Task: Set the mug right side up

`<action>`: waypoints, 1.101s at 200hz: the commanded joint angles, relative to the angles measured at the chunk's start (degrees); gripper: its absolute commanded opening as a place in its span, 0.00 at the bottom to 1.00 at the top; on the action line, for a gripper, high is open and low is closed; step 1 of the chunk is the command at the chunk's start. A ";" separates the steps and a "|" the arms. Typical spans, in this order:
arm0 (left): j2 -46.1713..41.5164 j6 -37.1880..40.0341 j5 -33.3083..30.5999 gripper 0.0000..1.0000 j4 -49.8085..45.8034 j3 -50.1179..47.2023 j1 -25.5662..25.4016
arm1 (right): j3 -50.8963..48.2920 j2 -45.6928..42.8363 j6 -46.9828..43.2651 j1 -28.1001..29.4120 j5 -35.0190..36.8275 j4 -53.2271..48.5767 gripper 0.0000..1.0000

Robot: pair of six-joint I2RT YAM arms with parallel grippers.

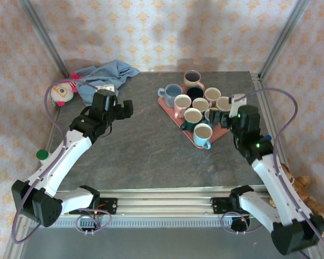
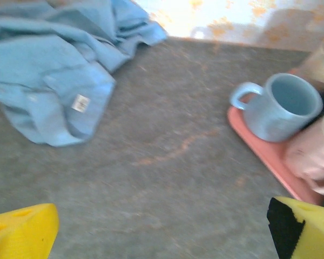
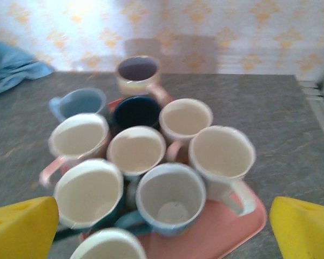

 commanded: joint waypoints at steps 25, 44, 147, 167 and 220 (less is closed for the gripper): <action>-1.84 6.39 -9.58 1.00 14.98 -11.32 10.04 | 2.09 10.67 8.95 -13.29 2.19 7.32 1.00; -3.30 6.29 -8.68 1.00 20.30 -17.11 15.69 | -1.29 13.33 9.69 -19.02 3.28 11.26 1.00; 5.60 11.39 -8.02 1.00 56.75 -37.36 16.85 | -18.27 21.32 11.56 -22.63 -6.50 38.48 1.00; 8.18 11.94 -6.58 1.00 64.48 -41.23 16.81 | -19.83 22.21 11.97 -22.61 -6.28 41.68 0.99; 17.09 13.45 -3.82 0.98 71.38 -40.90 16.39 | -21.30 24.50 10.67 -20.60 -5.10 46.28 0.99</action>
